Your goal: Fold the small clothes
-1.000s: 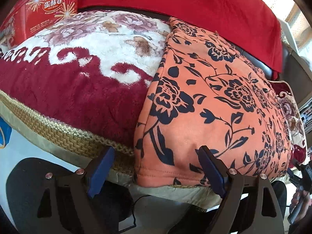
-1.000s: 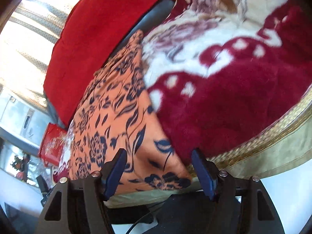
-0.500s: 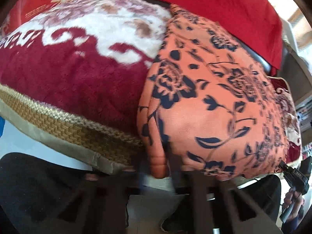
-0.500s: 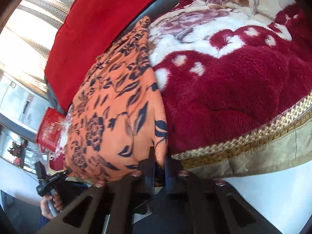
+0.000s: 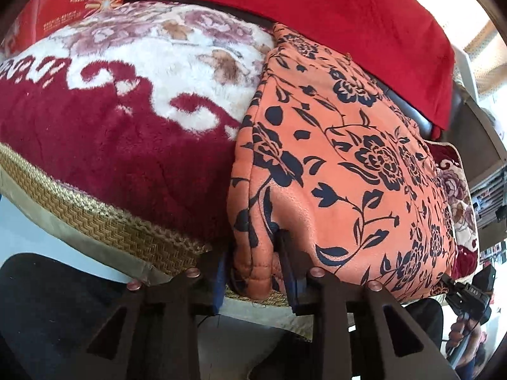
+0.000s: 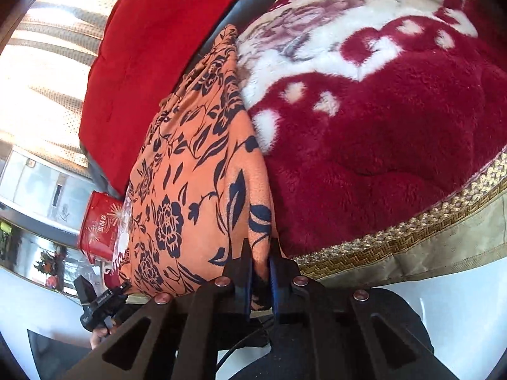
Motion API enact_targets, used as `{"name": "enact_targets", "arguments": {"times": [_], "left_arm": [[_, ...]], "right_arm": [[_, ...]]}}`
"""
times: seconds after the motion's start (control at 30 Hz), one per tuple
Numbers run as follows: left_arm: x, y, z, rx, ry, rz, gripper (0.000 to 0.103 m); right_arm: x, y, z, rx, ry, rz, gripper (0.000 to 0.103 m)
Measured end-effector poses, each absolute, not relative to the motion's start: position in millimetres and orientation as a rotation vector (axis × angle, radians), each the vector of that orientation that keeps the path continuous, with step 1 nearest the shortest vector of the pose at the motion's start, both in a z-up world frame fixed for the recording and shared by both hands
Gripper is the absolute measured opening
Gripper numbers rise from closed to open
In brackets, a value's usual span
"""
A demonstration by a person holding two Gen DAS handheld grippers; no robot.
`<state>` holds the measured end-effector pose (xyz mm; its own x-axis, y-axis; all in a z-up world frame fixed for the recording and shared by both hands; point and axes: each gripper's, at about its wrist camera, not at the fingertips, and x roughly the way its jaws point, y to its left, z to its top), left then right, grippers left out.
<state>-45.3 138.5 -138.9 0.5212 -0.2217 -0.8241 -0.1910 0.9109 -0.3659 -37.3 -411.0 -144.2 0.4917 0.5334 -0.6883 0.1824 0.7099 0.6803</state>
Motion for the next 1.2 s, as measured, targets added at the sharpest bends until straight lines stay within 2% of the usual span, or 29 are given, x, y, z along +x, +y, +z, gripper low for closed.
{"name": "enact_targets", "arguments": {"times": [0.03, 0.07, 0.13, 0.2, 0.4, 0.47, 0.6, 0.77, 0.97, 1.1, 1.2], "left_arm": [[-45, 138, -137, -0.43, 1.03, -0.023, 0.018], [-46, 138, -136, -0.415, 1.028, -0.028, 0.012], [-47, 138, -133, -0.408, 1.022, -0.036, 0.01], [-51, 139, -131, -0.416, 1.015, -0.043, 0.009], [-56, 143, -114, -0.421, 0.963, -0.057, 0.009], [-52, 145, -118, -0.422, 0.981, -0.049, 0.009], [-46, 146, -125, -0.443, 1.009, -0.041, 0.009], [-58, 148, -85, -0.437, 0.886, -0.075, 0.009], [-45, 158, -115, -0.482, 0.998, -0.031, 0.008], [-52, 151, -90, -0.43, 0.932, -0.068, 0.008], [-36, 153, -105, -0.463, 1.007, -0.076, 0.008]], "right_arm": [[-38, -412, -143, 0.783, 1.057, 0.235, 0.011], [-40, -414, -140, 0.775, 1.05, 0.228, 0.011], [-42, -417, -136, 0.759, 1.045, 0.206, 0.011], [-41, -418, -134, 0.737, 1.051, 0.197, 0.008], [-43, -412, -113, 0.734, 1.008, 0.253, 0.008], [-40, -412, -118, 0.748, 1.022, 0.261, 0.011], [-35, -416, -138, 0.816, 1.063, 0.239, 0.011], [-35, -408, -95, 0.74, 0.957, 0.3, 0.008], [-27, -417, -136, 0.84, 1.046, 0.24, 0.008], [-30, -417, -105, 0.815, 0.961, 0.293, 0.008], [-19, -416, -111, 0.799, 0.999, 0.288, 0.008]]}}
